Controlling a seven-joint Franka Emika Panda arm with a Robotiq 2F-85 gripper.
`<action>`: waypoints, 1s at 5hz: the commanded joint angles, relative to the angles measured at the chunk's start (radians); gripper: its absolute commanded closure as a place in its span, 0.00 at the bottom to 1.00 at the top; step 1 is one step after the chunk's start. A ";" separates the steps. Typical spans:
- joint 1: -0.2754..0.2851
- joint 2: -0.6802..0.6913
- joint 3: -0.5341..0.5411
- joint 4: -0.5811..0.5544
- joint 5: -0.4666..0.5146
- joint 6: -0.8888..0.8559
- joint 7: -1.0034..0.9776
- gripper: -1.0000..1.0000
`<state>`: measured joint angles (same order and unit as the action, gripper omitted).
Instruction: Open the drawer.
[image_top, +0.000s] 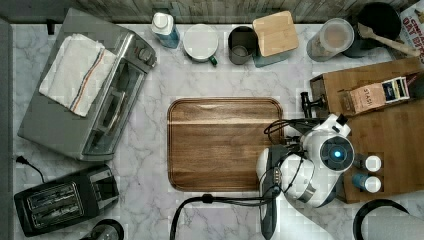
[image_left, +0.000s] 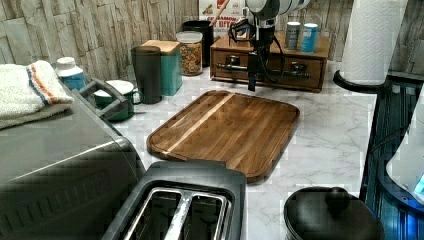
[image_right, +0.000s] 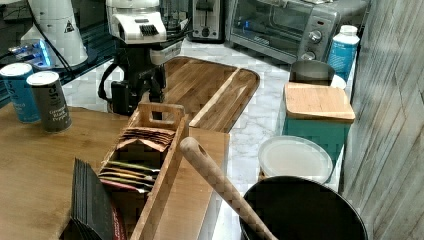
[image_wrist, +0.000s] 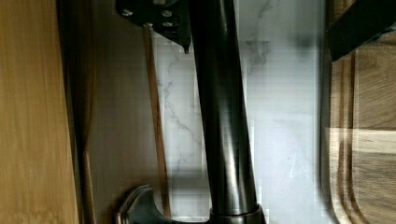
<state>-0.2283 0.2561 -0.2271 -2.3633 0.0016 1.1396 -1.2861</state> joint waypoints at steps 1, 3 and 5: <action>-0.014 -0.101 0.113 0.006 0.122 -0.221 -0.208 0.00; 0.033 -0.178 0.166 -0.101 0.156 -0.188 -0.168 0.00; 0.135 -0.264 0.202 -0.212 0.165 -0.179 -0.055 0.00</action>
<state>-0.1733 0.0953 -0.1230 -2.5020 0.1375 0.9980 -1.4062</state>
